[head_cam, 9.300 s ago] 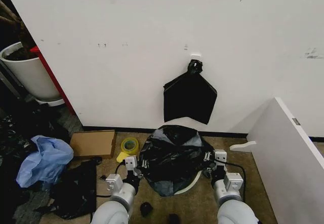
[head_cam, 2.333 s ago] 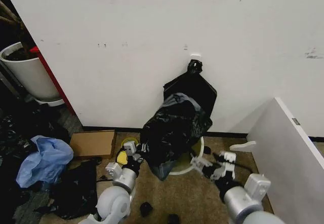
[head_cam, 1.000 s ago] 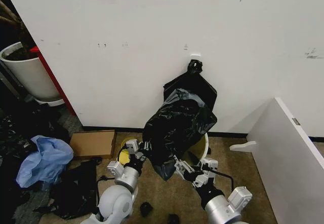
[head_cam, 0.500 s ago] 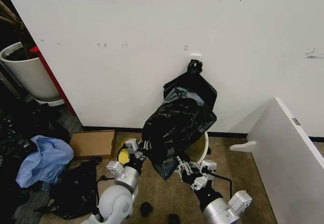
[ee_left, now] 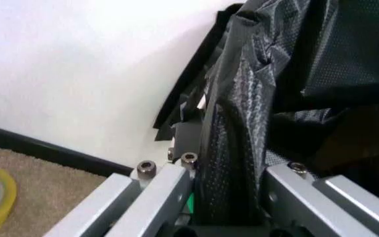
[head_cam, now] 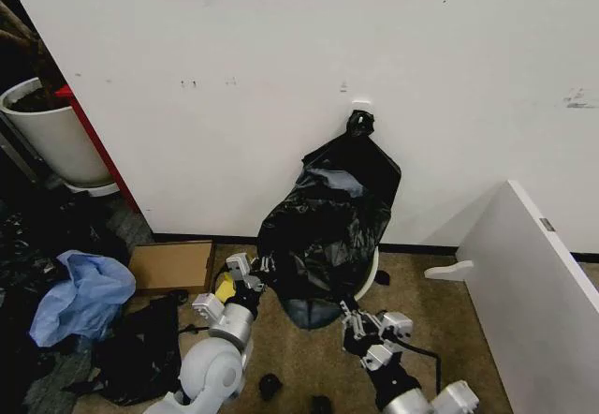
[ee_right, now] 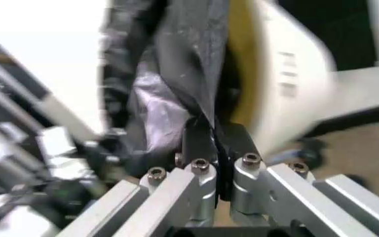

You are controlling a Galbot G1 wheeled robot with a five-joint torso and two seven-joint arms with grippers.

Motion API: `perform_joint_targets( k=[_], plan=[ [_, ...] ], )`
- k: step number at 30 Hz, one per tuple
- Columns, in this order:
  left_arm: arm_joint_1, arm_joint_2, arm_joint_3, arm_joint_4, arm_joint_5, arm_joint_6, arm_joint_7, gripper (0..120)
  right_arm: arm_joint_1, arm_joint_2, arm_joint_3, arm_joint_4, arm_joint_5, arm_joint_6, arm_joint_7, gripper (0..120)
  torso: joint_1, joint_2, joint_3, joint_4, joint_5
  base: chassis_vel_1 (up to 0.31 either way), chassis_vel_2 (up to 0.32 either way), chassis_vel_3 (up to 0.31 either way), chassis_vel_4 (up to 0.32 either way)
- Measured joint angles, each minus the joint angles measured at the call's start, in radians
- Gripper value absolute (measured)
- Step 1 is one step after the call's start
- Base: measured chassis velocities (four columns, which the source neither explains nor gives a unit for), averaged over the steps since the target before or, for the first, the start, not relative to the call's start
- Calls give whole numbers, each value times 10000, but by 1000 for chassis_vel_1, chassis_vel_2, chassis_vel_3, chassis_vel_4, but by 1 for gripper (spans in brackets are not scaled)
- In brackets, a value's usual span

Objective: Place the garbage bag over the trash bin.

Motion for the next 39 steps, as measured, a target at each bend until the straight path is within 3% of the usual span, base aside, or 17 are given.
perform_joint_targets(
  k=[5,18,21,22,25,27,35,39],
  plan=[
    [19,123,-332,-175,-291,380,-255,0,-235,163,103,-107,-355,-276,1308,0,0,0,0,1,0,0,0,0,0],
    [212,167,-701,-848,-793,673,-460,0,-319,335,-74,-661,-890,-845,1158,0,0,0,0,1,-1,0,0,0,0],
    [316,190,-722,-1130,-905,891,-581,0,-69,398,-1,-1310,-1441,-630,1027,0,0,-1,1,3,4,0,0,0,0],
    [388,231,-724,-1359,-941,1118,-757,0,193,459,154,-1897,-2071,-281,810,0,0,0,1,-1,-7,0,0,0,0],
    [471,320,-717,-1754,-963,1583,-1166,0,673,591,404,-2852,-3010,282,396,0,0,-1,1,2,14,0,0,0,0],
    [530,469,-671,-2095,-970,2085,-1545,0,1203,744,695,-3597,-3843,893,-49,0,0,0,1,1,1,0,0,0,0],
    [681,719,-415,-2318,-888,2635,-1851,0,1953,1052,1190,-4673,-5429,2139,-360,0,0,-1,1,4,1,0,0,0,0],
    [624,731,-374,-2120,-863,2641,-1866,0,1814,967,1240,-4581,-5503,1990,97,7,0,0,1,2,1,0,0,0,0]
  ],
)
